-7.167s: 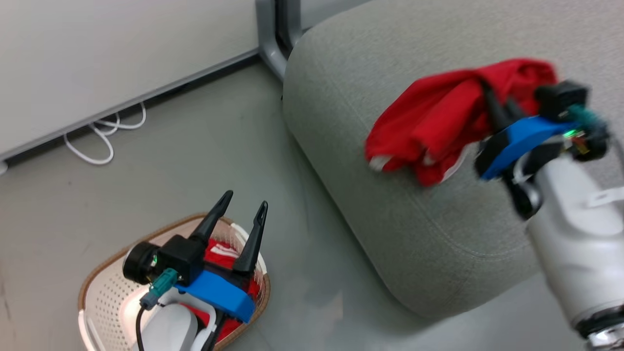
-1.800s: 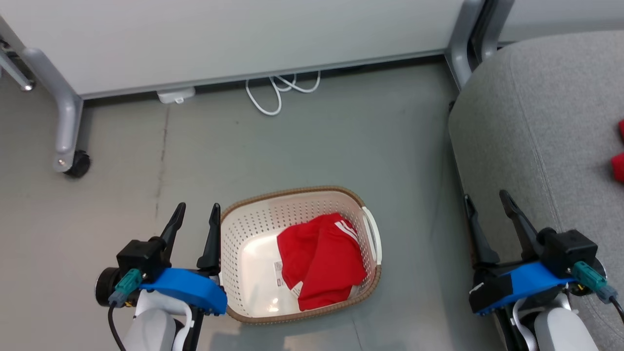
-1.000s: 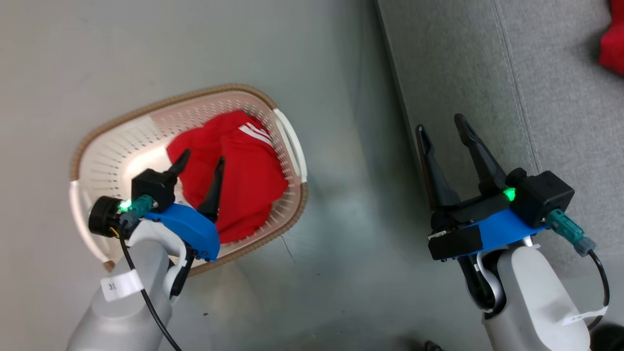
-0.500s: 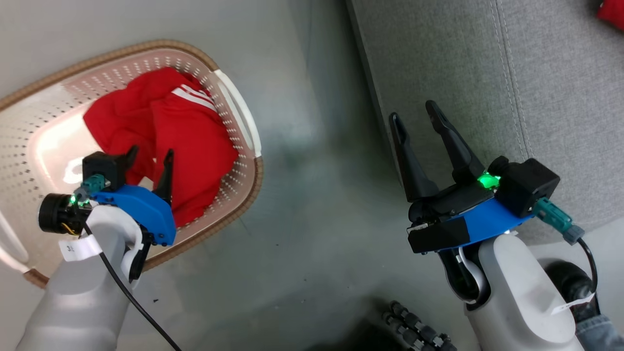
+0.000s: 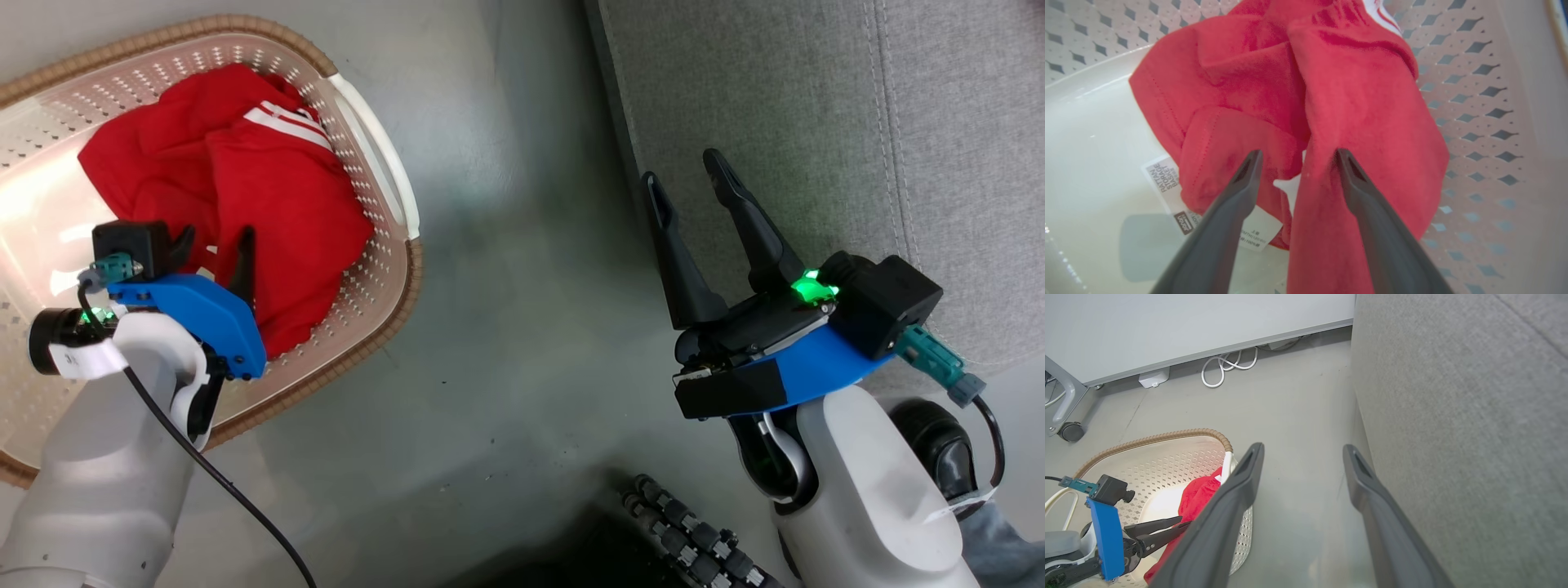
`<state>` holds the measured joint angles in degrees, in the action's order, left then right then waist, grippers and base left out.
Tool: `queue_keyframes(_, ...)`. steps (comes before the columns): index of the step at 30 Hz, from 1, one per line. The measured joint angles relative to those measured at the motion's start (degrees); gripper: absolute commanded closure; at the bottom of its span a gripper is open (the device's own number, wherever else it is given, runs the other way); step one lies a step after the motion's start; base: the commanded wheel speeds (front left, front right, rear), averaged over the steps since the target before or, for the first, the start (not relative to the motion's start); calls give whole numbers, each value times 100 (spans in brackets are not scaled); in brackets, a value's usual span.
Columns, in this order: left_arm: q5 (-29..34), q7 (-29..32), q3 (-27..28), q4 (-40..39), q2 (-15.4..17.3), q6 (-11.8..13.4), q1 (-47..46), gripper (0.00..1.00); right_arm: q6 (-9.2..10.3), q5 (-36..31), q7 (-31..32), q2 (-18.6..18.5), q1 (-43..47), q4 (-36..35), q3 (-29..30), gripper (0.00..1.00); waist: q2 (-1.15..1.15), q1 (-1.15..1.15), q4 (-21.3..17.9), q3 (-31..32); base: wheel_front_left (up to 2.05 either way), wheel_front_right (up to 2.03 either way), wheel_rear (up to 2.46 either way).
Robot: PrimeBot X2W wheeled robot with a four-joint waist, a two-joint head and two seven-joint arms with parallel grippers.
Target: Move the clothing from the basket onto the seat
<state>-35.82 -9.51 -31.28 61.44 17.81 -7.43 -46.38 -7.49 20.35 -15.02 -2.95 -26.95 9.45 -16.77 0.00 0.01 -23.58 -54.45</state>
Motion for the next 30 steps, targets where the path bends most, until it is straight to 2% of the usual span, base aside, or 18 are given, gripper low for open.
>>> queue_keyframes(8, -557, 404, -243, -211, -64, 0, -53, 0, 0, 0, 0, 0, -4, -60, 25, 0, 0, 0, 11, -105, 0, 0, 0)
queue_keyframes(18, -1017, 589, -706, -467, 66, 0, 18, 0, 0, 0, 0, 0, 5, -102, 53, 0, 0, 0, 26, -110, 0, 0, 0)
queue_keyframes(19, -1034, 586, -747, -468, 87, 0, 16, 22, 0, 0, 0, 0, 5, -108, 54, 0, 0, 0, 24, -105, 0, 0, 0)
queue_keyframes(20, -1037, 572, -793, -466, 108, 0, 15, 92, 0, 1, 0, 0, 5, -113, 57, 0, 0, 0, 22, -101, 0, 0, 0)
queue_keyframes(21, -1048, 555, -826, -460, 123, 0, 14, 100, 0, 1, 0, 0, 5, -118, 58, 0, 0, 0, 22, -99, 0, 0, 0)
queue_keyframes(30, -1204, 513, -1057, -420, 181, 0, -35, 100, 0, 32, 0, 0, 6, -122, 49, 0, 0, 0, 11, -75, 0, 0, 0)
